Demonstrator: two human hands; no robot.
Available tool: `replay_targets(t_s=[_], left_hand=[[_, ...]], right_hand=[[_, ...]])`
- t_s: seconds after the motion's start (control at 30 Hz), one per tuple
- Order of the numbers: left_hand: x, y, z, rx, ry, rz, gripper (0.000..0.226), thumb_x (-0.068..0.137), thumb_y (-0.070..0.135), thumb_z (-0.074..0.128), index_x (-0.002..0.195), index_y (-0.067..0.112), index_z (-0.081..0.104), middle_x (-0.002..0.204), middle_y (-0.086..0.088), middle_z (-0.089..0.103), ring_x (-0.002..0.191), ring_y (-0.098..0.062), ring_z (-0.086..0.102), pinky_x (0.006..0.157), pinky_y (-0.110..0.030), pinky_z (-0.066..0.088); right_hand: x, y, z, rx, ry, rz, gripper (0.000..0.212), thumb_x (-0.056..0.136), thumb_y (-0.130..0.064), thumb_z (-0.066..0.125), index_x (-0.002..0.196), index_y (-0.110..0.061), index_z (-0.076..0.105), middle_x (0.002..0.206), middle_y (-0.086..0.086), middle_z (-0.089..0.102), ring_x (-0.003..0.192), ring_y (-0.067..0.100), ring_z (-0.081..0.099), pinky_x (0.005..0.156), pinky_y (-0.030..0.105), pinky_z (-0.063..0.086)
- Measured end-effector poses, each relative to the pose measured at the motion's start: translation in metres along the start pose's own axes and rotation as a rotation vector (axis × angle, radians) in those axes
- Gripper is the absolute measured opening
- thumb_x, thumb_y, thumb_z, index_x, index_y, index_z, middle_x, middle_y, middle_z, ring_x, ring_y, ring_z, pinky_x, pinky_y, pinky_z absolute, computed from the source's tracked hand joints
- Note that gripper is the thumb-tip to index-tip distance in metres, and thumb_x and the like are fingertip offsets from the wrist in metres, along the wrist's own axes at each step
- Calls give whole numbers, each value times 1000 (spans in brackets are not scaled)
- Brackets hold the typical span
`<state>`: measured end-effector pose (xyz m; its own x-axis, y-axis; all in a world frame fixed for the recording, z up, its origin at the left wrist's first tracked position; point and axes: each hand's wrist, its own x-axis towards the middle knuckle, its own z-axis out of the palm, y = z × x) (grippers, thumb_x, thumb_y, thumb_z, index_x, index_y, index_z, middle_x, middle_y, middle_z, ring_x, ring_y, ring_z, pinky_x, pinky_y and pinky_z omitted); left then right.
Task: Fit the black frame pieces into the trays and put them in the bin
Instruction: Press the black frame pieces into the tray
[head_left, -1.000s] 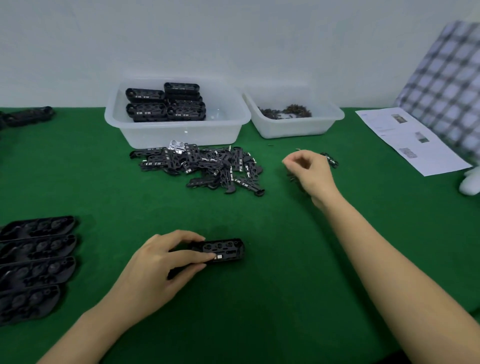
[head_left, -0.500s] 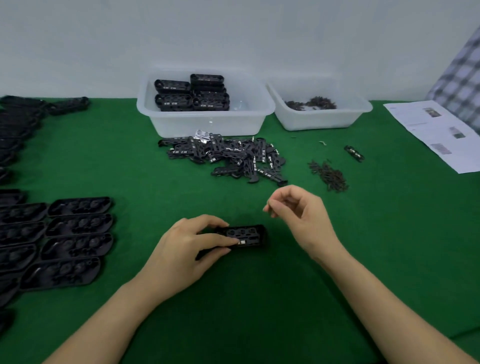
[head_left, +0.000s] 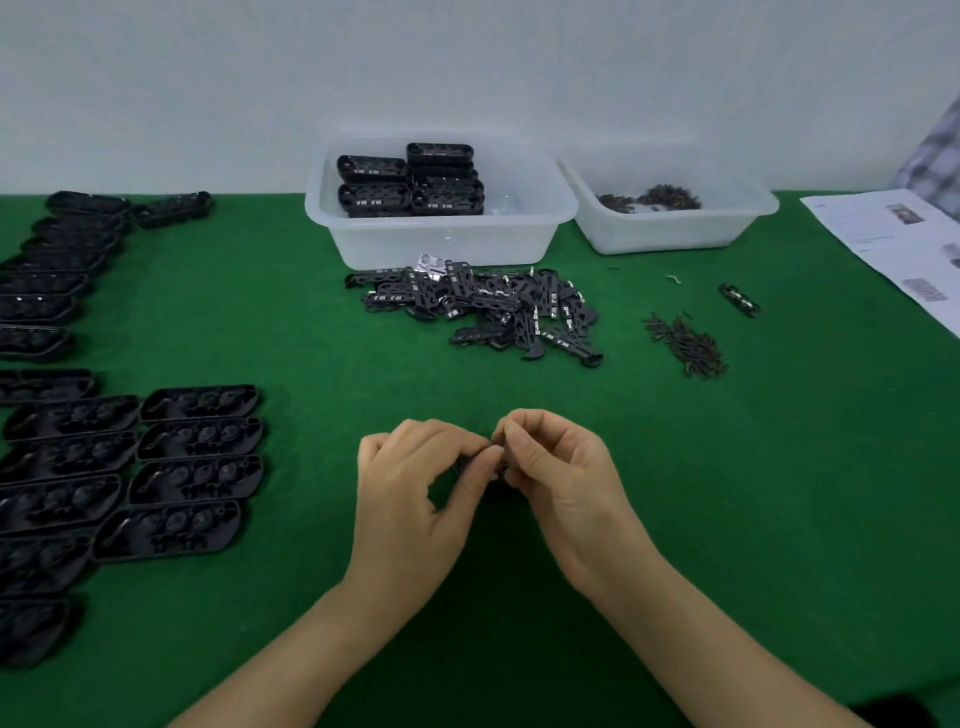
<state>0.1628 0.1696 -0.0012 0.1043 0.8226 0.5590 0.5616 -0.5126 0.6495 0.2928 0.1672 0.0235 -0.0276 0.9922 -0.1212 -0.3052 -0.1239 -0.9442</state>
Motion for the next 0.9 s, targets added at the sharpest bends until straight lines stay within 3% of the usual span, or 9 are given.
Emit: replay_targets(t_s=[0.17, 0.23, 0.3, 0.37, 0.47, 0.6, 0.7, 0.77, 0.9], left_hand=[[0, 4, 2, -456, -115, -213, 29, 90, 37, 43, 68, 27, 59, 70, 10, 59, 72, -12, 56, 72, -34, 42], [0, 3, 2, -534, -149, -254, 33, 91, 38, 40, 68, 24, 59, 70, 7, 59, 74, -18, 56, 75, -38, 44], [0, 0, 2, -427, -155, -202, 34, 91, 38, 38, 70, 23, 60, 73, 8, 59, 76, -16, 56, 77, -49, 43], [1, -4, 2, -332, -154, -173, 33, 91, 38, 38, 73, 26, 61, 77, 10, 60, 79, -14, 57, 76, -53, 42], [3, -6, 1, -248, -136, -141, 29, 92, 38, 39, 76, 32, 62, 80, 13, 63, 81, -9, 58, 76, -47, 43], [4, -6, -1, -129, -120, -121, 8, 85, 42, 58, 85, 43, 65, 77, 20, 61, 83, -1, 54, 77, -31, 37], [3, -5, -3, -122, -96, -149, 14, 79, 35, 64, 90, 43, 66, 76, 20, 62, 82, -3, 54, 79, -29, 37], [5, -2, -4, -154, -91, -177, 18, 78, 32, 63, 92, 41, 67, 77, 20, 64, 82, -4, 56, 80, -32, 40], [13, 2, 2, -87, -143, -147, 31, 79, 10, 71, 96, 36, 68, 79, 20, 63, 82, -6, 56, 78, -38, 41]], right_hand=[[-2, -2, -2, -206, -56, -203, 12, 89, -4, 50, 80, -12, 55, 68, -12, 56, 63, 2, 50, 63, 18, 42], [9, -12, -20, -612, 40, -515, 8, 85, -9, 50, 79, -12, 54, 74, -7, 55, 69, 6, 50, 64, 18, 43], [37, -26, -56, -1137, 289, -808, 7, 84, -5, 51, 78, -7, 54, 76, 4, 55, 71, 18, 50, 65, 29, 41], [66, -40, -97, -1453, 481, -731, 6, 83, -1, 54, 79, -2, 58, 80, 13, 58, 75, 29, 52, 67, 38, 36], [86, -35, -143, -1821, 461, -513, 14, 86, -4, 52, 85, -1, 66, 87, 16, 64, 83, 33, 52, 71, 38, 31], [85, -34, -151, -1684, 478, -499, 16, 80, -11, 65, 93, -1, 68, 89, 17, 63, 85, 34, 53, 73, 39, 37], [66, -38, -132, -1446, 503, -701, 21, 80, -19, 67, 94, -2, 66, 86, 14, 60, 81, 30, 54, 73, 39, 42], [45, -33, -110, -1339, 253, -770, 22, 83, -27, 60, 92, -8, 65, 85, 5, 60, 81, 19, 54, 74, 33, 44], [19, -9, -82, -1368, -232, -497, 45, 78, -53, 57, 110, -21, 58, 103, -7, 53, 97, 9, 46, 87, 28, 40]])
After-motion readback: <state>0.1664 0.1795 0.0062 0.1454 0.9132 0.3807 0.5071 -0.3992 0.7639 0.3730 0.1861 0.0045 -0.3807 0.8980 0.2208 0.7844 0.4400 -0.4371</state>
